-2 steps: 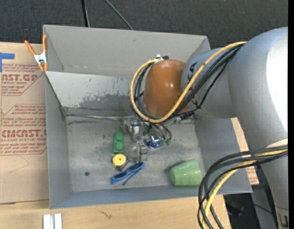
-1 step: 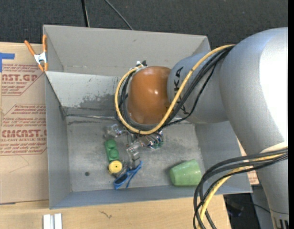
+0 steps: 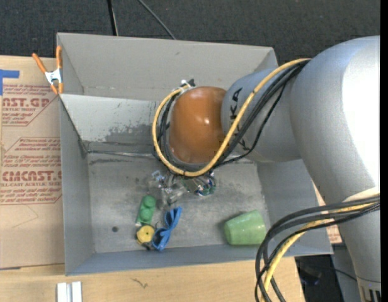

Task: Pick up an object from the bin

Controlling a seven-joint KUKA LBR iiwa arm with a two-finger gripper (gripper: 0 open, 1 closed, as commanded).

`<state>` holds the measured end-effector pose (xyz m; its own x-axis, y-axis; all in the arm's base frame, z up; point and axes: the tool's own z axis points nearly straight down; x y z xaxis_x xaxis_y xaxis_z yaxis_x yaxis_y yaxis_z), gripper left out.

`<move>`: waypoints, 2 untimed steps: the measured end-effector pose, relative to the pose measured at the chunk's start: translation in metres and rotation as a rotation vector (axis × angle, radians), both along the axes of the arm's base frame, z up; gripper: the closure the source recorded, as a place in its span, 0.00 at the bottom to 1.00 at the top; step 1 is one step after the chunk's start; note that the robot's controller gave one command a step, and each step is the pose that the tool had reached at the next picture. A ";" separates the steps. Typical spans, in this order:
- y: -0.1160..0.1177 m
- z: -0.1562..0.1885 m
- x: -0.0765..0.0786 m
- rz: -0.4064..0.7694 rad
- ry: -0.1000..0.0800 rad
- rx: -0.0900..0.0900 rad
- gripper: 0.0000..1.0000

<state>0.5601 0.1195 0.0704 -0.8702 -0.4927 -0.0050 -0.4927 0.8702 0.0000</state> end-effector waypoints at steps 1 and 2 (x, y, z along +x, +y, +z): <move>0.000 0.000 0.000 0.000 0.000 0.000 1.00; 0.009 0.009 0.001 0.009 0.000 0.000 1.00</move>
Offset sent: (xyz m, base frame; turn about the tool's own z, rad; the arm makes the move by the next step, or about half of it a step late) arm 0.0000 0.0000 0.0000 0.0000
